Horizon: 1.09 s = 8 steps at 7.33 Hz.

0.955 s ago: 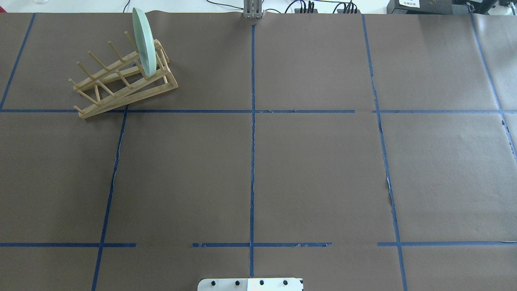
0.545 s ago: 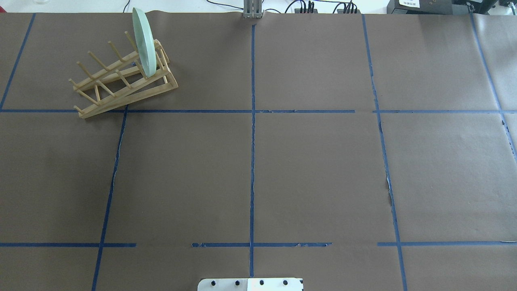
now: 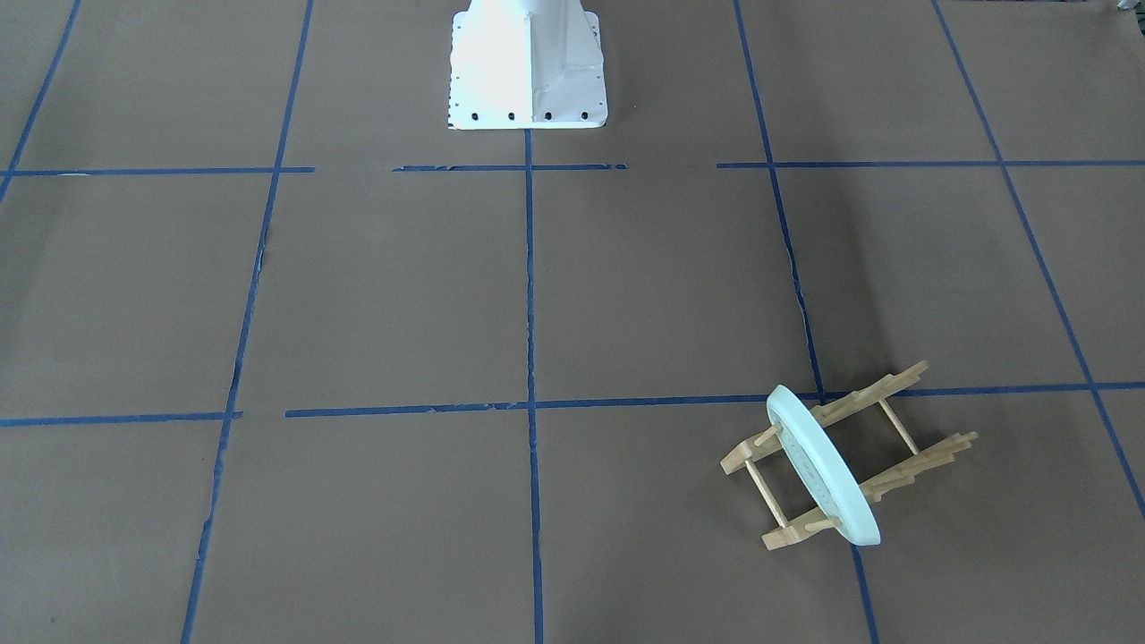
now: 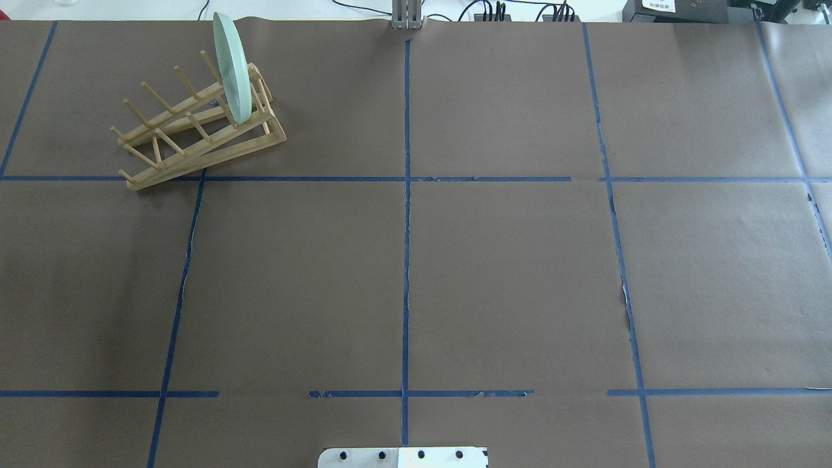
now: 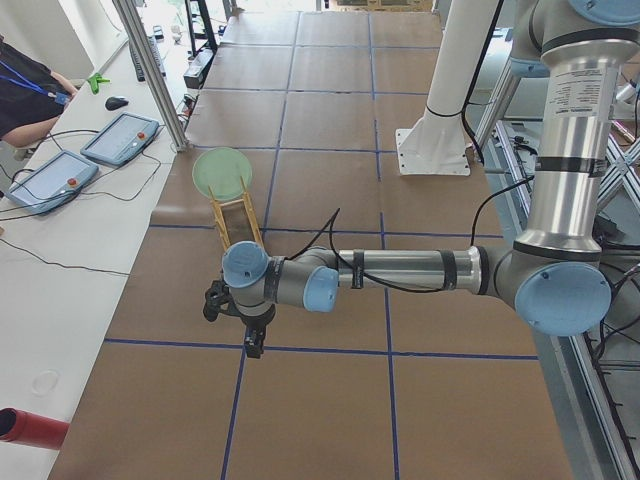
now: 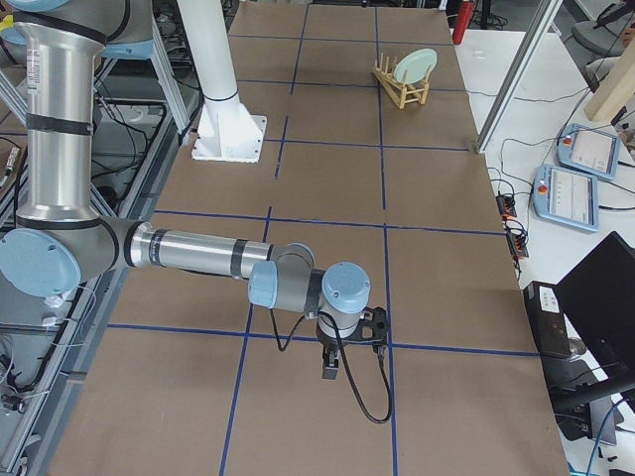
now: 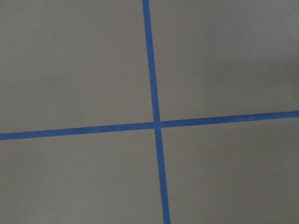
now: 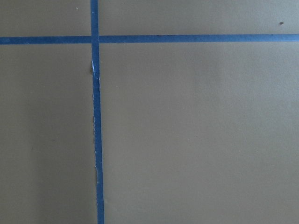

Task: Place plate on rack

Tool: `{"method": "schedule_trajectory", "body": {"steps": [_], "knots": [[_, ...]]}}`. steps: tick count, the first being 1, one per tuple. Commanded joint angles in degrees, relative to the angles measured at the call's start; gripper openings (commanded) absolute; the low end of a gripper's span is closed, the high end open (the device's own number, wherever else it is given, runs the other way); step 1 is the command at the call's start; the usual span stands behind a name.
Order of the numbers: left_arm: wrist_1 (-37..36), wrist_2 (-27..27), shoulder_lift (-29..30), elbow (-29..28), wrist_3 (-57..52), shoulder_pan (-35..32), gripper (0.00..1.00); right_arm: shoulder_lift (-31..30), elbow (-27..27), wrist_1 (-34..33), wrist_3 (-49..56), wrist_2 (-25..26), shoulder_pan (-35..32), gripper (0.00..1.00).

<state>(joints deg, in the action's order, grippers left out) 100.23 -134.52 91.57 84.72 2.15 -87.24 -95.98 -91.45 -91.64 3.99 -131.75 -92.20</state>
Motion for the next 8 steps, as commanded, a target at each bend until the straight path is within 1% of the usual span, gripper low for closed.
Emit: {"method": "schedule_trajectory", "body": {"steps": [1, 2, 3, 4, 8], "knots": [[-0.6, -1.0, -1.4, 0.2, -1.4, -3.4, 1.0, 0.0, 0.0, 0.1, 0.0, 0.0, 0.0, 1.0], [-4.6, -1.0, -1.3, 2.9, -1.4, -3.9, 1.0, 0.0, 0.0, 0.1, 0.1, 0.0, 0.0, 1.0], [-8.7, -0.9, -1.7, 7.0, -1.4, -3.9, 1.0, 0.0, 0.0, 0.1, 0.0, 0.0, 0.0, 1.0], [-9.6, -0.8, -2.4, 9.2, -1.4, -4.1, 1.0, 0.0, 0.0, 0.0, 0.0, 0.0, 0.0, 1.0], [-9.4, -0.7, -3.4, 9.3, -1.5, -4.1, 1.0, 0.0, 0.0, 0.1, 0.0, 0.0, 0.0, 1.0]]}}
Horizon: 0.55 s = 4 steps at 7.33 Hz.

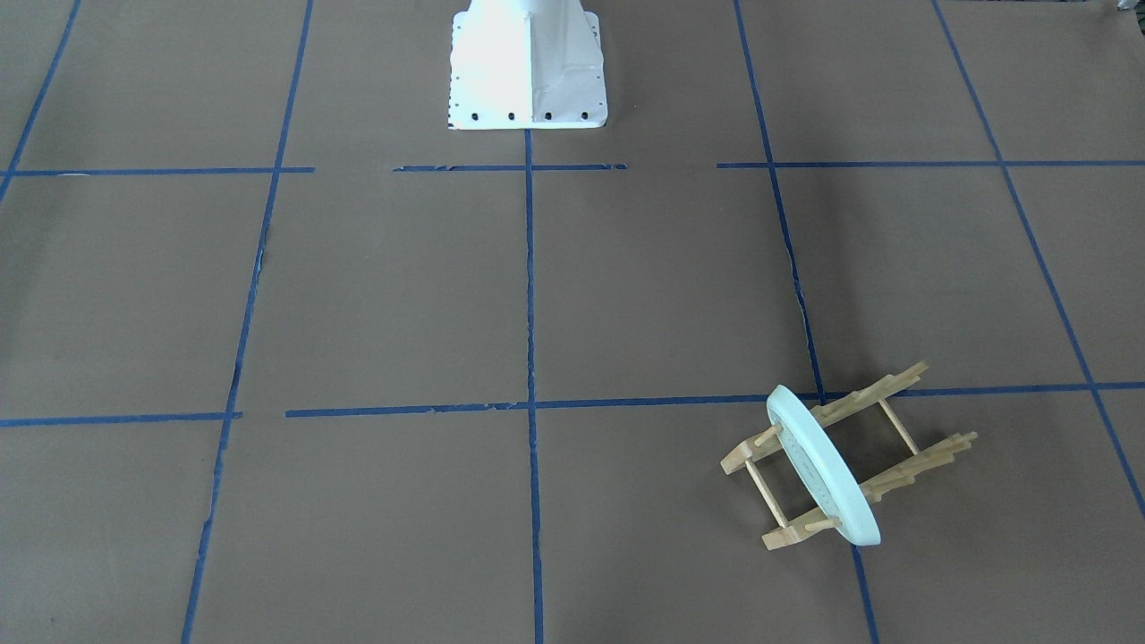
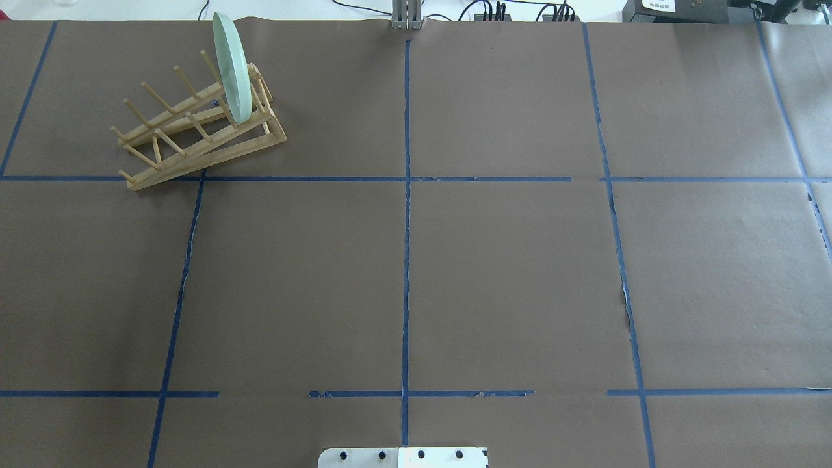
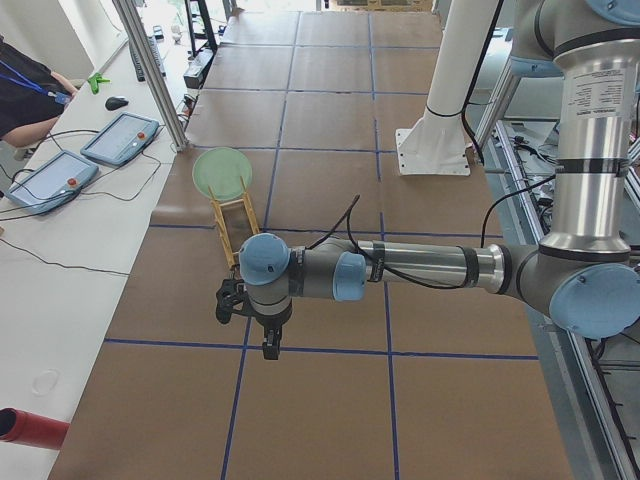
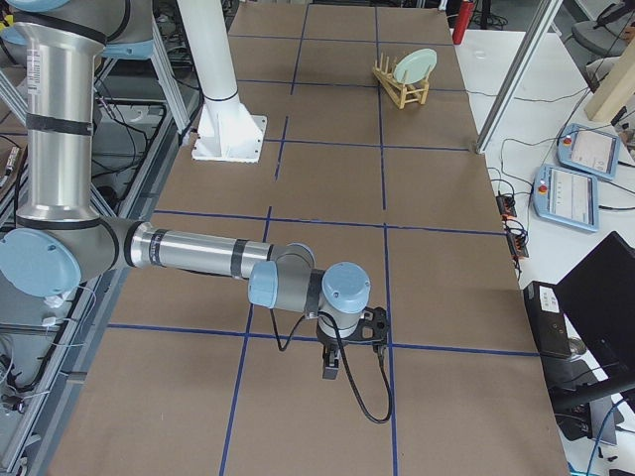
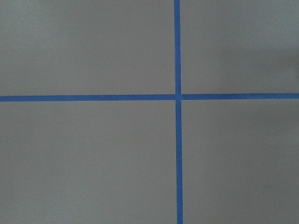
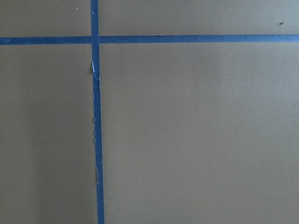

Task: Place plate on rack

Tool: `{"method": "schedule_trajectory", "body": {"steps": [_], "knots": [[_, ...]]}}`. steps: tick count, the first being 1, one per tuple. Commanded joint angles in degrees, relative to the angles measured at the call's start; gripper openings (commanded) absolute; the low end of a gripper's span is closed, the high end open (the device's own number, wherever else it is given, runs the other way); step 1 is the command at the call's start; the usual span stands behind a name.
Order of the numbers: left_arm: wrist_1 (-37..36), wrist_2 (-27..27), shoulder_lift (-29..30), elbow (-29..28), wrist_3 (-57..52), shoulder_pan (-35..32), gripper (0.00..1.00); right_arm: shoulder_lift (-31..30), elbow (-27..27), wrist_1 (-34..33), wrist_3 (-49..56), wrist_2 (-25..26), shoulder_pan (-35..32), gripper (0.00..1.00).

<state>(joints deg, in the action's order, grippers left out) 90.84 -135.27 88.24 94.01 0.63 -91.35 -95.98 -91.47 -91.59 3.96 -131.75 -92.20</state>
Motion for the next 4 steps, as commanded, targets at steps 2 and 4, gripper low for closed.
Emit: {"method": "schedule_trajectory", "body": {"steps": [2, 4], "knots": [[0.0, 0.1, 0.0, -0.1, 0.0, 0.0, 1.0, 0.0, 0.1, 0.0, 0.0, 0.0, 0.0, 1.0], [-0.1, 0.0, 0.0, 0.2, 0.0, 0.0, 1.0, 0.0, 0.0, 0.0, 0.0, 0.0, 0.0, 1.0]]}}
